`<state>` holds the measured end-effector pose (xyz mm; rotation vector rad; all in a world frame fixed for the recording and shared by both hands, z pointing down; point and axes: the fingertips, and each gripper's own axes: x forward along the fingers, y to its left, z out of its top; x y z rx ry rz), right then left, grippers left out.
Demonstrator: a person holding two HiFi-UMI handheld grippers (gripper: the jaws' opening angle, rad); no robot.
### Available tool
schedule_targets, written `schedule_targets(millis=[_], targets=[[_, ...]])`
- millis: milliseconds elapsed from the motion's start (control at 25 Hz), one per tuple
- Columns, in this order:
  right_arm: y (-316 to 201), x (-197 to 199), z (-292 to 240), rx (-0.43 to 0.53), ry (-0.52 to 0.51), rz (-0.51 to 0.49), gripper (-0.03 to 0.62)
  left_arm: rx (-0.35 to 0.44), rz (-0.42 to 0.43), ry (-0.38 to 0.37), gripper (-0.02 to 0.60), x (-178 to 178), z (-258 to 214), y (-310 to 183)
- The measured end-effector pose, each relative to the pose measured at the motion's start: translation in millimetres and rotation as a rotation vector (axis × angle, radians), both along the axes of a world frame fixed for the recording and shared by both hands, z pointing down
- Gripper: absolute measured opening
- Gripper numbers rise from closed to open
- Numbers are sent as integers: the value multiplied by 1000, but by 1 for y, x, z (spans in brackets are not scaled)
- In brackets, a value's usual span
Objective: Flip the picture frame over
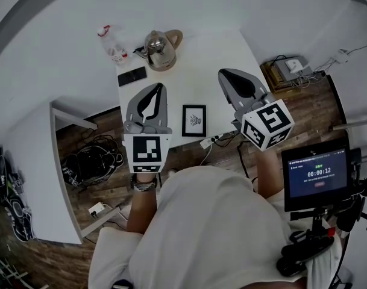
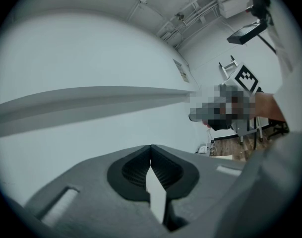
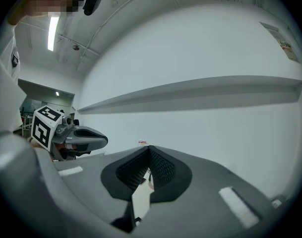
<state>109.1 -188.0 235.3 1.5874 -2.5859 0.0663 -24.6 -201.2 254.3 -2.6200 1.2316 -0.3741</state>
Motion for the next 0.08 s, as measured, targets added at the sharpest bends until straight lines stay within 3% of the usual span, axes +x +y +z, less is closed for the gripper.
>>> schedule_targets(millis=[80], targets=[[0,0,0,-2,1,1,3,-1,2,1,5,0,0,0]])
